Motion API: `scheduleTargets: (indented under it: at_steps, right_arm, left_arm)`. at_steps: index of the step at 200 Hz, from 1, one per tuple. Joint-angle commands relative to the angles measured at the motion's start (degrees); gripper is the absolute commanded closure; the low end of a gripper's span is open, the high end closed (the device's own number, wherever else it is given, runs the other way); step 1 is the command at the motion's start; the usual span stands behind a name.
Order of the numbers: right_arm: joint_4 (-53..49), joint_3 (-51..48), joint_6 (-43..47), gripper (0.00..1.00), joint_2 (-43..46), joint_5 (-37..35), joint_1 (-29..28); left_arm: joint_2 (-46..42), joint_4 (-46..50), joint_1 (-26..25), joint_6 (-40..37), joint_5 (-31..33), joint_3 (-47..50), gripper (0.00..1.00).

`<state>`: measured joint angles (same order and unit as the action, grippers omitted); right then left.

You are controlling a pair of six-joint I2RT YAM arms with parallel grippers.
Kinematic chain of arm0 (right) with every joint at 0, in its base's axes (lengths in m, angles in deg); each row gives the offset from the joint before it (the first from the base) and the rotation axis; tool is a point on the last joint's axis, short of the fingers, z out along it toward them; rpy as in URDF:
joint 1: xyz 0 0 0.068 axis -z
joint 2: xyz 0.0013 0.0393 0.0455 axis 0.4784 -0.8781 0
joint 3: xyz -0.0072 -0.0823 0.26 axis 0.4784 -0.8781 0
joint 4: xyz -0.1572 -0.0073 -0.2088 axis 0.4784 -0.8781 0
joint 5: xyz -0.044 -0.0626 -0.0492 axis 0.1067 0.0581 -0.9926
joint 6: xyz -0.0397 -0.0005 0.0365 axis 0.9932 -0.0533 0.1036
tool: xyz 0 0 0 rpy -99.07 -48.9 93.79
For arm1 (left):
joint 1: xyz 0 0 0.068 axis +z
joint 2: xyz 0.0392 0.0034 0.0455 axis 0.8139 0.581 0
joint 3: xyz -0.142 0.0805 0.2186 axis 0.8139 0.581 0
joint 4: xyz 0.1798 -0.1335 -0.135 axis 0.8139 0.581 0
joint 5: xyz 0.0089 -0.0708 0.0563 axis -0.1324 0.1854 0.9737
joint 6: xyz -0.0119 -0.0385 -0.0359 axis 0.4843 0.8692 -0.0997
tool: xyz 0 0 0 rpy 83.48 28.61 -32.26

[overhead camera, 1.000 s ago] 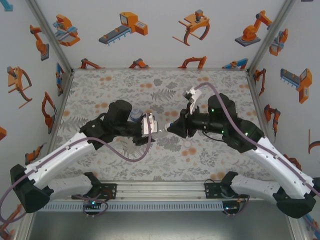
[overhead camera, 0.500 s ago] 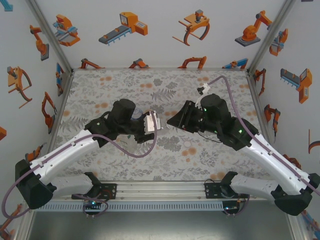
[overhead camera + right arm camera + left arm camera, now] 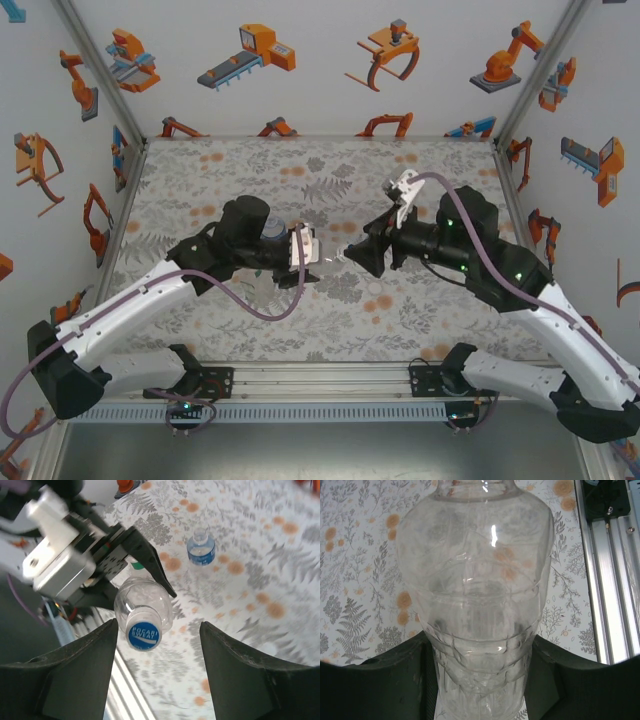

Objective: Screw on the bottle caps

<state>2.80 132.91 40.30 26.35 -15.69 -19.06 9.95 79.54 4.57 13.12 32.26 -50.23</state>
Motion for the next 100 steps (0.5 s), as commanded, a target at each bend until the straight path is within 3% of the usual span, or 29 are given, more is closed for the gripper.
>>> scheduleTargets:
  at_steps: [1,40,58,100]
  right_arm:
    - [-3.7,2.7,24.2,0.4,0.5,12.3,0.3]
    - [-10.4,5.8,39.4,0.4,-2.4,23.7,0.3]
    - [-11.6,6.8,41.8,0.4,-3.8,24.3,0.3]
    - [-8.6,5.6,43.1,0.53,-4.5,27.4,0.2]
  left_arm:
    - [-1.8,0.8,-0.2,-0.8,-3.7,-1.8,1.0]
    - [-3.1,4.3,-0.4,-1.5,-5.8,-1.9,1.0]
    - [-4.2,5.5,-0.5,-1.8,-5.2,-1.6,1.0]
    - [-5.5,6.0,-0.5,-2.0,-5.3,-1.0,1.0]
